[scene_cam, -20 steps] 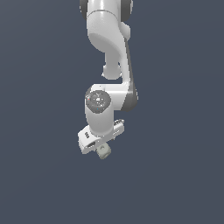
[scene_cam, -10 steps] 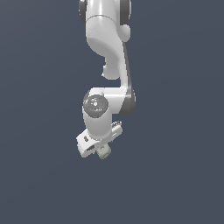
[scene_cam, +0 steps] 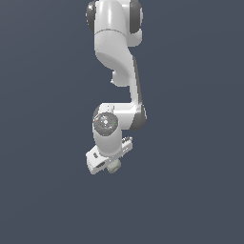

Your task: Pick up the object and move it to a goal position.

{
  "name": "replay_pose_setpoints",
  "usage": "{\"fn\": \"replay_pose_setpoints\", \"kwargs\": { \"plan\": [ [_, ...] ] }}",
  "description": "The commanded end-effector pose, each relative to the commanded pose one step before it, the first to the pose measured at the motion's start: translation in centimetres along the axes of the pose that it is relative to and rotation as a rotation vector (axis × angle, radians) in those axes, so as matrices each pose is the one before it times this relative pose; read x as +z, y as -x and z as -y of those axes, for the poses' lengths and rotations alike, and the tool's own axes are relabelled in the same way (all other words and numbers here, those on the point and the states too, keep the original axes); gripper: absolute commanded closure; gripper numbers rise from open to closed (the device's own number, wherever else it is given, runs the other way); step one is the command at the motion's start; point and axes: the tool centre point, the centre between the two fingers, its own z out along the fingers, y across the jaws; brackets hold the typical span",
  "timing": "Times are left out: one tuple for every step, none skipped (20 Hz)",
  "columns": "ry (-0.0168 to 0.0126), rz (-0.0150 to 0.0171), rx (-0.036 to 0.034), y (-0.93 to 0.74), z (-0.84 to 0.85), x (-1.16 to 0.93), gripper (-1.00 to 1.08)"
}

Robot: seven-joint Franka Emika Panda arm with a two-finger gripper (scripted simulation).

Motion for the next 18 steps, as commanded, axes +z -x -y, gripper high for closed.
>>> {"fn": "replay_pose_setpoints", "kwargs": {
  "plan": [
    [0.00011, -0.0002, -0.00078, 0.03, 0.002, 1.143, -0.92],
    [0.0, -0.00007, -0.00048, -0.018, 0.009, 0.255, -0.92],
    [0.0, 0.0, 0.0, -0.01, -0.02, 0.164, -0.92],
    [0.0, 0.0, 0.0, -0.023, -0.022, 0.07, -0.92],
    [0.0, 0.0, 0.0, -0.036, -0.025, -0.025, -0.92],
    [0.0, 0.0, 0.0, -0.035, -0.02, -0.079, -0.92],
    [0.0, 0.0, 0.0, -0.011, -0.006, -0.032, -0.92],
    [0.0, 0.0, 0.0, 0.0, 0.0, 0.0, 1.08],
    [0.0, 0.0, 0.0, 0.0, 0.0, 0.0, 1.08],
    [0.0, 0.0, 0.0, 0.0, 0.0, 0.0, 1.08],
    [0.0, 0.0, 0.0, 0.0, 0.0, 0.0, 1.08],
    [0.0, 0.0, 0.0, 0.0, 0.0, 0.0, 1.08],
    [0.0, 0.0, 0.0, 0.0, 0.0, 0.0, 1.08],
    [0.0, 0.0, 0.0, 0.0, 0.0, 0.0, 1.08],
    [0.0, 0.0, 0.0, 0.0, 0.0, 0.0, 1.08],
    [0.0, 0.0, 0.0, 0.0, 0.0, 0.0, 1.08],
    [0.0, 0.0, 0.0, 0.0, 0.0, 0.0, 1.08],
    [0.0, 0.0, 0.0, 0.009, 0.005, -0.004, 1.08]
  ]
}}
